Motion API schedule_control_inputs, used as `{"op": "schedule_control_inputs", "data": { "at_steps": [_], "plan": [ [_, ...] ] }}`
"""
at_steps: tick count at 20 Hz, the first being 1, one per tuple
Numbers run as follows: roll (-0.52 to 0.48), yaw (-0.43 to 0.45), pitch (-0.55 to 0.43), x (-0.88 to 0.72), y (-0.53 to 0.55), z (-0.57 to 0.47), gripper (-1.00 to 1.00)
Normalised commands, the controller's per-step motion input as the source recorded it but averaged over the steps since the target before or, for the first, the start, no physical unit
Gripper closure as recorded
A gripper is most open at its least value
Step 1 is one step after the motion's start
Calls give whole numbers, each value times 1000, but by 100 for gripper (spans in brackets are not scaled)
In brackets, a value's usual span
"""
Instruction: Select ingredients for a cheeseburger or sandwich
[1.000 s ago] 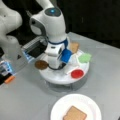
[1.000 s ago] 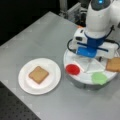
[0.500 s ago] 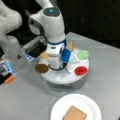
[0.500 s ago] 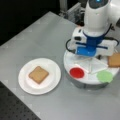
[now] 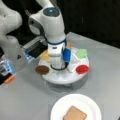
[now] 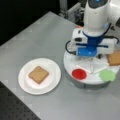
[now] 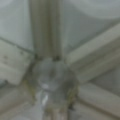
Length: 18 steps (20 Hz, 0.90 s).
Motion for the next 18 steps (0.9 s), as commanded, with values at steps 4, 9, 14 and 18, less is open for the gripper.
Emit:
{"op": "schedule_control_inputs", "data": {
  "at_steps": [4, 9, 14, 18],
  "plan": [
    [131, 171, 138, -7, -175, 30, -100],
    [127, 166, 163, 31, -204, 25, -100],
    [107, 251, 194, 142, -268, 48, -100],
    [112, 225, 199, 193, -279, 48, -100]
  ]
}}
